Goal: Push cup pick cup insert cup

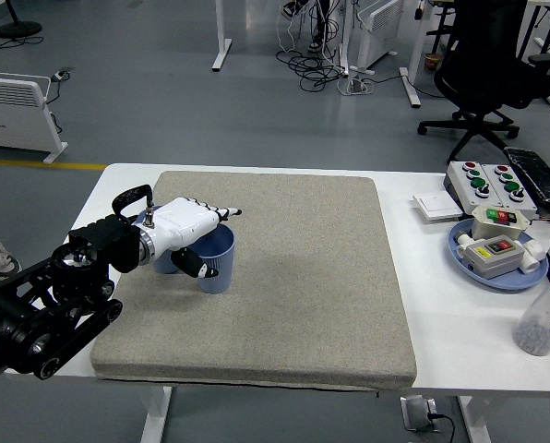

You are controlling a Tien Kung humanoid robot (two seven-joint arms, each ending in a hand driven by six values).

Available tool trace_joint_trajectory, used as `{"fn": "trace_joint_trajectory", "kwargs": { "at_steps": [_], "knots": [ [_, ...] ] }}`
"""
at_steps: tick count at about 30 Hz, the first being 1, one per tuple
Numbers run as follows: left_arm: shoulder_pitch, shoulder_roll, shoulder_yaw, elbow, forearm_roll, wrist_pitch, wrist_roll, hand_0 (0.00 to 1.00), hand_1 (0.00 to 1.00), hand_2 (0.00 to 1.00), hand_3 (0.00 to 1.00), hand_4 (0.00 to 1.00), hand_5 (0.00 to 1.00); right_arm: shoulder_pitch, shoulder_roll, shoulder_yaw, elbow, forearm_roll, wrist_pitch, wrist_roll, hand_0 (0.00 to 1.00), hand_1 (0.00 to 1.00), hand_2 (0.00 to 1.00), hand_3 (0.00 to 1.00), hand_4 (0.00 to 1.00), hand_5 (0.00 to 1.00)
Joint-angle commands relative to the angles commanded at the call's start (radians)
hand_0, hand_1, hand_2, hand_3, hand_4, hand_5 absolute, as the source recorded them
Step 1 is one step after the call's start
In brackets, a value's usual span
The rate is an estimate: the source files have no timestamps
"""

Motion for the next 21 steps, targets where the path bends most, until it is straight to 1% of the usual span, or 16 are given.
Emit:
{"fn": "trace_joint_trajectory", "kwargs": {
  "at_steps": [1,6,7,12,13,18,19,21],
  "knots": [
    [-0.003,-0.001,0.003,0.008,0.0,-0.005,0.001,0.66,0.77,0.829,0.913,0.785,0.247,0.0,0.0,0.001,0.0,-0.001,0.0,0.0,0.731,0.671,0.711,0.605,0.179,0.395],
    [-0.01,-0.003,0.009,0.027,-0.003,-0.015,0.001,0.66,0.77,0.829,0.913,0.785,0.247,-0.001,0.001,0.004,0.0,-0.004,-0.001,-0.001,0.731,0.671,0.711,0.605,0.179,0.395],
    [-0.011,-0.003,0.009,0.03,-0.002,-0.017,0.001,0.582,0.741,0.804,0.897,0.763,0.217,-0.001,0.001,0.003,0.0,-0.004,-0.001,-0.001,0.732,0.671,0.711,0.605,0.179,0.394],
    [-0.015,0.001,0.007,0.03,-0.002,-0.013,-0.005,0.582,0.741,0.804,0.897,0.763,0.217,0.001,0.001,0.001,0.001,-0.001,-0.002,0.0,0.732,0.671,0.711,0.605,0.179,0.394],
    [-0.015,0.001,0.007,0.03,-0.002,-0.012,-0.005,0.465,0.667,0.73,0.857,0.752,0.207,0.001,0.001,0.001,0.001,-0.001,-0.002,0.001,0.732,0.671,0.711,0.605,0.179,0.394],
    [-0.019,0.001,0.005,0.032,-0.007,0.002,-0.018,0.465,0.667,0.73,0.857,0.752,0.207,0.004,0.0,-0.002,0.001,0.002,-0.002,0.002,0.732,0.671,0.711,0.605,0.179,0.394],
    [-0.019,0.001,0.004,0.031,-0.008,0.005,-0.02,0.401,0.618,0.67,0.814,0.745,0.206,0.005,0.0,-0.004,0.001,0.004,-0.002,0.003,0.731,0.671,0.711,0.605,0.179,0.394],
    [-0.018,0.001,0.004,0.03,-0.01,0.008,-0.024,0.401,0.618,0.67,0.814,0.745,0.206,0.005,0.0,-0.005,0.001,0.007,-0.002,0.003,0.731,0.671,0.711,0.605,0.179,0.394]
  ]
}}
